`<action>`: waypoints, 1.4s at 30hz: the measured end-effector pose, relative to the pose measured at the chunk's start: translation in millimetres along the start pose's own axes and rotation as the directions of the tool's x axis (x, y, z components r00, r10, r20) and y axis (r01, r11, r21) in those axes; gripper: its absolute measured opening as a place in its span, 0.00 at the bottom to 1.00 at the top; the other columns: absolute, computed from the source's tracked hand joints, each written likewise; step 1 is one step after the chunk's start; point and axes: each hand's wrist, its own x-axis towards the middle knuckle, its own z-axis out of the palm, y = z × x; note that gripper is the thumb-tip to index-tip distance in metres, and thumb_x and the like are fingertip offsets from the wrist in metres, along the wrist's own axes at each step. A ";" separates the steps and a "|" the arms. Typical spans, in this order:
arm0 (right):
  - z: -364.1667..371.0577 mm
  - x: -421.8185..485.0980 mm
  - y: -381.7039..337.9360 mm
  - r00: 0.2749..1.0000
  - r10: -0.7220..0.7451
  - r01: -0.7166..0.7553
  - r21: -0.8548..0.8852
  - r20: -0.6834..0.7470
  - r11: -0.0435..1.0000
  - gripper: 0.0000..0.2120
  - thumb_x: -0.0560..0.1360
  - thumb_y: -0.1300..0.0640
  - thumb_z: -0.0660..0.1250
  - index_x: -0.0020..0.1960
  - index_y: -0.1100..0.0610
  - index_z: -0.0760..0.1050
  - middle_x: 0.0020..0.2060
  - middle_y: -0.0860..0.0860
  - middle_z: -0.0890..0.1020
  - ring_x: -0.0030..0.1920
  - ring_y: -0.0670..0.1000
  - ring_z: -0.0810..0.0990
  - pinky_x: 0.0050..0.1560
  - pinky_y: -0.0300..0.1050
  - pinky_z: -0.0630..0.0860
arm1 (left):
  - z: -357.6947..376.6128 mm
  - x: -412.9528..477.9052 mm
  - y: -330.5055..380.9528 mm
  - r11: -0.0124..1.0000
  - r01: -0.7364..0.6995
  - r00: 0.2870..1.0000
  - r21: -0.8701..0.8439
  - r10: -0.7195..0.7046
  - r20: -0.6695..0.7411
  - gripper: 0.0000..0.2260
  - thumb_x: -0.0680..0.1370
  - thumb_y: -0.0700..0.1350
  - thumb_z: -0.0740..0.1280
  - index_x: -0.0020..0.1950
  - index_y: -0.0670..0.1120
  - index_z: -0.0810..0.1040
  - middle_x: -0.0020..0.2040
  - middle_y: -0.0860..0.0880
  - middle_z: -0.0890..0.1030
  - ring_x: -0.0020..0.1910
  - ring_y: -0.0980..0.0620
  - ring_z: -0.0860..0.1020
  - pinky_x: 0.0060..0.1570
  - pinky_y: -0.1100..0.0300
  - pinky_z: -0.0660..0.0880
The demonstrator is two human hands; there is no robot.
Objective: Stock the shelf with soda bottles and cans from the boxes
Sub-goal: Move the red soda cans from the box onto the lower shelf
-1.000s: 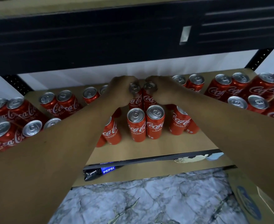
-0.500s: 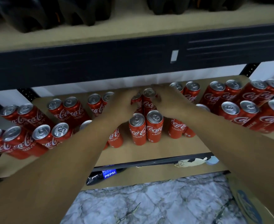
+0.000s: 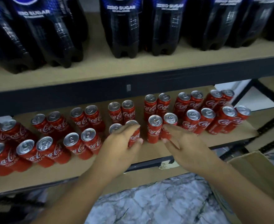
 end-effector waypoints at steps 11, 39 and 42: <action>14.0 58.4 87.2 0.994 0.093 -0.090 0.058 -0.056 0.994 0.29 0.76 0.52 0.67 0.76 0.45 0.63 0.65 0.52 0.76 0.64 0.56 0.77 0.64 0.55 0.75 | 82.1 77.5 26.1 0.992 0.101 0.993 0.072 -0.106 0.061 0.38 0.77 0.49 0.74 0.82 0.57 0.58 0.74 0.46 0.71 0.68 0.45 0.76 0.66 0.50 0.74; -7.5 78.4 86.0 0.993 -0.008 -0.001 0.078 0.115 0.997 0.34 0.79 0.50 0.70 0.80 0.45 0.58 0.73 0.49 0.72 0.71 0.53 0.72 0.67 0.43 0.69 | 79.2 82.3 22.3 0.981 0.102 0.990 0.167 -0.084 -0.112 0.21 0.79 0.56 0.69 0.71 0.53 0.76 0.61 0.50 0.80 0.55 0.51 0.79 0.53 0.57 0.76; -22.4 93.5 76.9 0.999 -0.033 0.033 0.015 0.003 0.999 0.24 0.80 0.52 0.67 0.75 0.49 0.67 0.61 0.53 0.79 0.62 0.56 0.78 0.60 0.46 0.74 | 66.6 105.4 23.6 0.968 0.112 0.980 0.225 -0.070 -0.186 0.17 0.81 0.51 0.68 0.70 0.51 0.76 0.59 0.48 0.81 0.53 0.49 0.80 0.49 0.59 0.71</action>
